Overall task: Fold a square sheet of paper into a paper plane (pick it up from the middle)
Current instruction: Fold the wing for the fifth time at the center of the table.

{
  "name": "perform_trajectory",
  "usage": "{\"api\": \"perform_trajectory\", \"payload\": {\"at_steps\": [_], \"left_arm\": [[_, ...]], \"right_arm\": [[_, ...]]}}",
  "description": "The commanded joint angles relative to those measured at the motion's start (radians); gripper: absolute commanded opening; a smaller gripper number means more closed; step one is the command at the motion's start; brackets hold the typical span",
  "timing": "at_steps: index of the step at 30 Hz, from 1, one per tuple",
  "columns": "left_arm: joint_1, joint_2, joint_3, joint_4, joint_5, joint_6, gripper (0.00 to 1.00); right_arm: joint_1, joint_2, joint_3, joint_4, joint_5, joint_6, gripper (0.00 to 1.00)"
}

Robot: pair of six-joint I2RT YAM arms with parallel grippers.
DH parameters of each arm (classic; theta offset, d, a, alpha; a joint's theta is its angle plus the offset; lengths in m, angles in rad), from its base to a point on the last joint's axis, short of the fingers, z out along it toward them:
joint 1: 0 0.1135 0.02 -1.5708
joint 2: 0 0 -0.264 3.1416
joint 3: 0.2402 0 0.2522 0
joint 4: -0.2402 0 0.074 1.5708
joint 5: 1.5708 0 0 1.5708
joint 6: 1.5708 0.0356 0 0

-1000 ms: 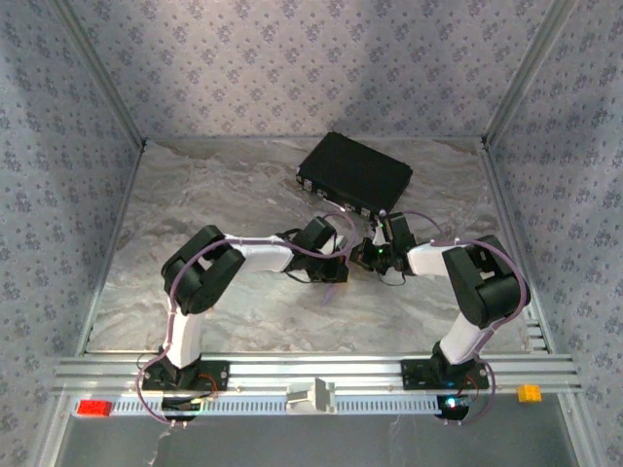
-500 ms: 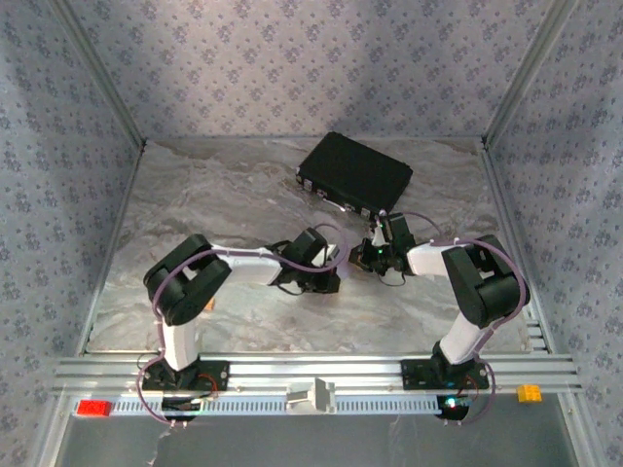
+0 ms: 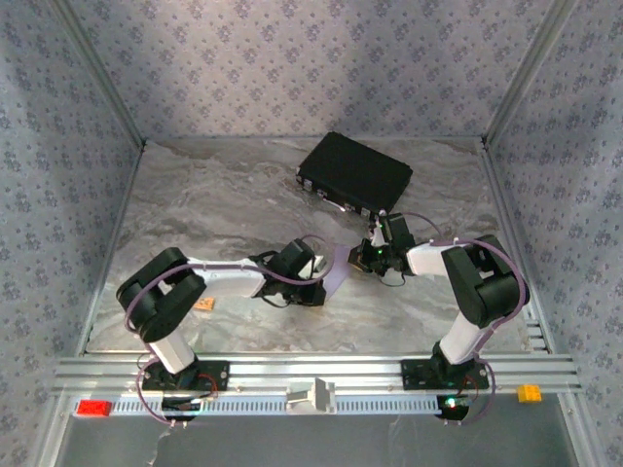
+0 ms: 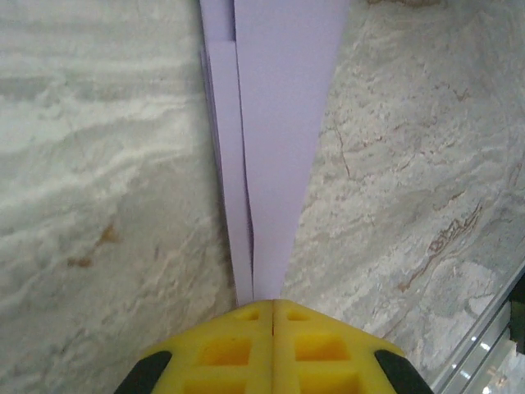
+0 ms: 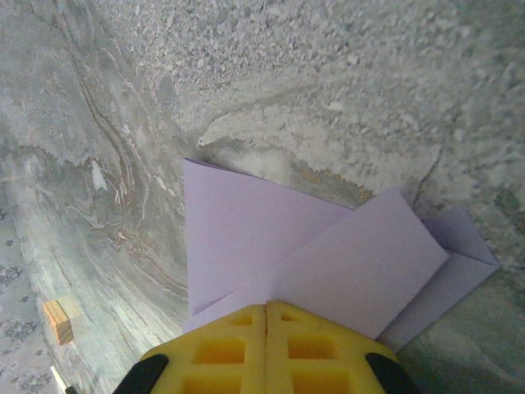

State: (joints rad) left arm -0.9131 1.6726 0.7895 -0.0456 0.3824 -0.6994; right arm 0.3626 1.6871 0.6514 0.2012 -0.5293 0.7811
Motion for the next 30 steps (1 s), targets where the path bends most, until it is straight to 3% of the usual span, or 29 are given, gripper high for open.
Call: {"api": "perform_trajectory", "payload": {"at_steps": [1, 14, 23, 30], "left_arm": [[-0.007, -0.053, 0.006, -0.059, -0.029, 0.012, 0.06], [0.015, 0.096, 0.112, -0.014, -0.008, 0.014, 0.07], [0.014, 0.139, -0.033, 0.107, -0.004, -0.073, 0.0], [0.015, 0.139, -0.043, 0.116, -0.005, -0.085, 0.0]], "right_arm": [[-0.005, 0.034, -0.013, -0.097, 0.088, -0.008, 0.04], [-0.003, 0.024, -0.007, -0.08, 0.064, -0.008, 0.06], [-0.002, -0.082, 0.035, -0.122, 0.024, -0.058, 0.12], [0.104, -0.099, 0.016, -0.103, 0.009, -0.043, 0.13]]}}
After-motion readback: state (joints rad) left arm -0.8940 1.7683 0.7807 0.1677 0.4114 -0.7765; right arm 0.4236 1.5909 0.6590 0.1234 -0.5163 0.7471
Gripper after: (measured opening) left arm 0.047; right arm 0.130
